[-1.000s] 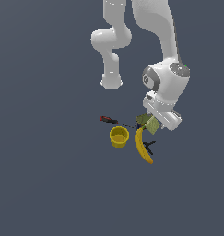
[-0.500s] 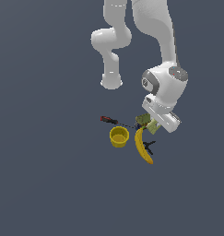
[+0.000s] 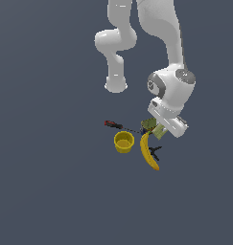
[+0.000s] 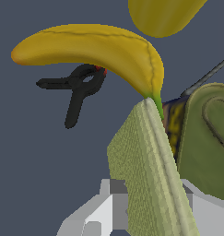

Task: Pick up a designated object from a clutter of objects.

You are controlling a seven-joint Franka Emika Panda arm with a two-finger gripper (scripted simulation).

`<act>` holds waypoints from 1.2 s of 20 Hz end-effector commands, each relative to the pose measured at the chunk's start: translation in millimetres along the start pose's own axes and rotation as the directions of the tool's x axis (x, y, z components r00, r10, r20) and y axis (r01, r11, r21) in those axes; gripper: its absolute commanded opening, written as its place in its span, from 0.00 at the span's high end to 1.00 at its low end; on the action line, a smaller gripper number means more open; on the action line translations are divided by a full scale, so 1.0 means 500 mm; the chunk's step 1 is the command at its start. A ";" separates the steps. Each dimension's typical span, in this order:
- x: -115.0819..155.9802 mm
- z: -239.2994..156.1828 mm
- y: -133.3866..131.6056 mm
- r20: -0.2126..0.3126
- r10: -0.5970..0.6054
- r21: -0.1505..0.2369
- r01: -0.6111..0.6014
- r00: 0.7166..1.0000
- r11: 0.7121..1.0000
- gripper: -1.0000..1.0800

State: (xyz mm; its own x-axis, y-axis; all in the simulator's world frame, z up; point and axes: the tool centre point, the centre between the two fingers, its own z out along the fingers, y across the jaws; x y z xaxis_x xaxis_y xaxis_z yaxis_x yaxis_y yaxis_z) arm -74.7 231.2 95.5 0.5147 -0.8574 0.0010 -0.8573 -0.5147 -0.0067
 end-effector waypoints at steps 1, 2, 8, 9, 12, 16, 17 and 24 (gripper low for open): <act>0.004 -0.006 0.001 0.000 0.000 0.001 0.000 1.000 1.000 1.00; 0.006 -0.011 0.002 0.000 0.000 0.001 0.000 1.000 1.000 1.00; 0.030 -0.057 0.012 0.000 0.000 0.000 0.000 1.000 1.000 1.00; 0.036 -0.068 0.014 0.000 0.000 0.000 0.000 1.000 1.000 1.00; 0.057 -0.108 0.022 0.002 -0.001 0.000 0.001 1.000 1.000 1.00; 0.092 -0.174 0.036 0.003 -0.001 0.000 0.001 1.000 1.000 1.00; 0.102 -0.193 0.039 0.003 -0.001 0.000 0.001 1.000 1.000 1.00; 0.176 -0.334 0.067 0.006 -0.002 -0.001 0.002 1.000 1.000 1.00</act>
State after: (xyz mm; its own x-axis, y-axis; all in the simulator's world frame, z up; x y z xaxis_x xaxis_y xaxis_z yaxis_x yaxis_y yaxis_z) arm -60.5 146.6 246.3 0.5157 -0.8567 -0.0041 -0.8567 -0.5157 -0.0054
